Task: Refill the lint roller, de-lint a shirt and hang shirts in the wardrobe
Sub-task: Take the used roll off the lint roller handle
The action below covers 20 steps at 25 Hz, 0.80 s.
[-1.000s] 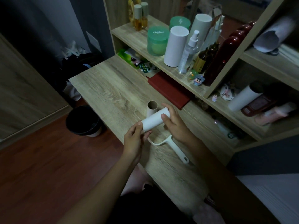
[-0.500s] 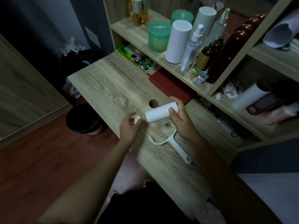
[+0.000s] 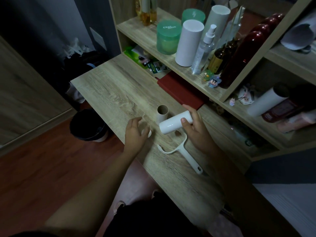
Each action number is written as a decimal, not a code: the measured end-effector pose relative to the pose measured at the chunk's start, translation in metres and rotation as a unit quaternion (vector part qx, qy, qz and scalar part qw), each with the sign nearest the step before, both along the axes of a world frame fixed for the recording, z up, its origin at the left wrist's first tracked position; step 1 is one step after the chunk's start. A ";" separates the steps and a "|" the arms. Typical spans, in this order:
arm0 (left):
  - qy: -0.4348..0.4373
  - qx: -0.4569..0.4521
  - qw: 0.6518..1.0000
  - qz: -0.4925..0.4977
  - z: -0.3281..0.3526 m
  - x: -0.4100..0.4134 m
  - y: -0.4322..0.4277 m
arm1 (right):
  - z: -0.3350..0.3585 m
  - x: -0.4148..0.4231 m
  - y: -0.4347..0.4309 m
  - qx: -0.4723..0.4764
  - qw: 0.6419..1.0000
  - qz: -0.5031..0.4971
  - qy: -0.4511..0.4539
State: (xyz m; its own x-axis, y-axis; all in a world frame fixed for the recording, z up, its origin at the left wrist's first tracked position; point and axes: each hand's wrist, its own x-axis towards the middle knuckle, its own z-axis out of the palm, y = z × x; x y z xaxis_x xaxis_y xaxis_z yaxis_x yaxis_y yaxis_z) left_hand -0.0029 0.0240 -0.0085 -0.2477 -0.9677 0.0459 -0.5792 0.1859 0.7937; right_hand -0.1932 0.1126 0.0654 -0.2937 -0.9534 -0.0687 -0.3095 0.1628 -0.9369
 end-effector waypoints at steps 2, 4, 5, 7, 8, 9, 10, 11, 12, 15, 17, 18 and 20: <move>0.081 0.016 0.996 0.029 0.028 -0.008 -0.001 | 0.005 0.003 0.002 0.006 1.000 0.017 -0.025; 0.184 0.076 0.980 -0.005 0.061 -0.018 -0.004 | 0.008 0.006 0.005 0.028 0.997 0.035 -0.057; 0.234 0.116 0.964 -0.041 0.074 -0.021 -0.004 | 0.009 0.008 0.005 0.038 0.996 0.043 -0.064; 0.275 0.164 0.939 -0.124 0.090 -0.028 -0.003 | 0.010 0.012 0.005 0.050 0.995 0.062 -0.054; 0.274 0.174 0.933 -0.158 0.094 -0.031 -0.001 | 0.010 0.013 0.004 0.057 0.995 0.073 -0.037; 0.274 0.183 0.927 -0.180 0.096 -0.033 0.002 | 0.012 0.014 0.003 0.063 0.994 0.084 -0.018; 0.276 0.190 0.923 -0.191 0.097 -0.034 0.004 | 0.015 0.015 0.002 0.069 0.993 0.092 0.000; 0.280 0.198 0.919 -0.194 0.097 -0.035 0.006 | 0.018 0.015 0.001 0.074 0.992 0.097 0.009; 0.284 0.204 0.917 -0.192 0.096 -0.034 0.007 | 0.020 0.015 0.000 0.080 0.992 0.101 0.009; 0.281 0.211 0.917 -0.191 0.090 -0.031 0.005 | 0.020 0.013 0.000 0.078 0.991 0.104 -0.018; 0.279 0.216 0.916 -0.190 0.087 -0.030 0.004 | 0.016 0.012 0.000 0.063 0.994 0.075 -0.037; 0.281 0.220 0.915 -0.188 0.088 -0.031 0.004 | 0.014 0.012 0.000 0.055 0.996 0.054 -0.051; 0.296 0.232 0.908 -0.185 0.092 -0.032 0.006 | 0.010 0.013 0.001 0.047 0.995 0.009 -0.084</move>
